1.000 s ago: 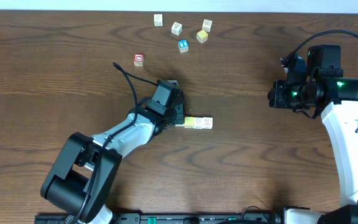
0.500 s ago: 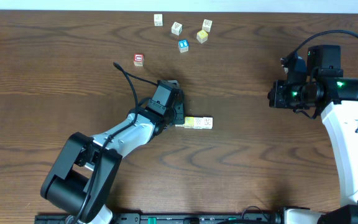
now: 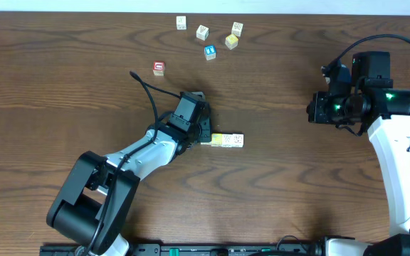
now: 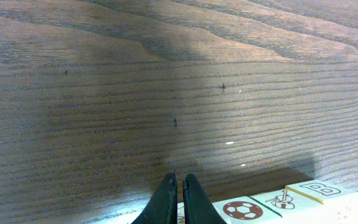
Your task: Lift 4 blocks
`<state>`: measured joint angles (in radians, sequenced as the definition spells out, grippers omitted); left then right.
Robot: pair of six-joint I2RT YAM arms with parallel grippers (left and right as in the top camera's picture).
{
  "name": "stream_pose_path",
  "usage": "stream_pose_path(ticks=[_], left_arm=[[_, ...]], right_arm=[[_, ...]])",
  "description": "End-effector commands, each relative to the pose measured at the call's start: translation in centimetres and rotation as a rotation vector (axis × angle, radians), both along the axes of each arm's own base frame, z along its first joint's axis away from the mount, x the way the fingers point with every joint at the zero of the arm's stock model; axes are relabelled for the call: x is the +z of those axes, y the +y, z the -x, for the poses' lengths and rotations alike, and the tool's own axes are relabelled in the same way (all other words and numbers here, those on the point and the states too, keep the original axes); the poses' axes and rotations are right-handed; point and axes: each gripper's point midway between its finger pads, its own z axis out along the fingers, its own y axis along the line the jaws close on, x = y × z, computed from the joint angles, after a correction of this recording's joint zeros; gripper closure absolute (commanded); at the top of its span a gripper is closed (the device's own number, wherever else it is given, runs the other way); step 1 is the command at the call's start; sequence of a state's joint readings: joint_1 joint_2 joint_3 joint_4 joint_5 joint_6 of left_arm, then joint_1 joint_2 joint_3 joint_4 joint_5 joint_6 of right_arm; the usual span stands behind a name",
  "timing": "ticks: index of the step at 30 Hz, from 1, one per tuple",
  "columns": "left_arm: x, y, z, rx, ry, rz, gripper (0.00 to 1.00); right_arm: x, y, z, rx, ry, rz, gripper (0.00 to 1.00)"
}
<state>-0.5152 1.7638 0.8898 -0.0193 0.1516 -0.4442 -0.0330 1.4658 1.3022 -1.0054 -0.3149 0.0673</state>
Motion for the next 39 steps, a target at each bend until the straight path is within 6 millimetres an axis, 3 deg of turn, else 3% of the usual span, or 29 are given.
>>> stream_pose_path(ticks=[1,39], left_arm=[[0.57,-0.43,-0.68,0.001,-0.014,0.008,0.93],[0.26,-0.20,-0.30,0.001,0.005,-0.004,0.93]], right_arm=[[0.00,0.84,0.17,0.018,0.003,-0.010,0.99],[-0.01,0.85,0.18,0.019,0.003,-0.010,0.99]])
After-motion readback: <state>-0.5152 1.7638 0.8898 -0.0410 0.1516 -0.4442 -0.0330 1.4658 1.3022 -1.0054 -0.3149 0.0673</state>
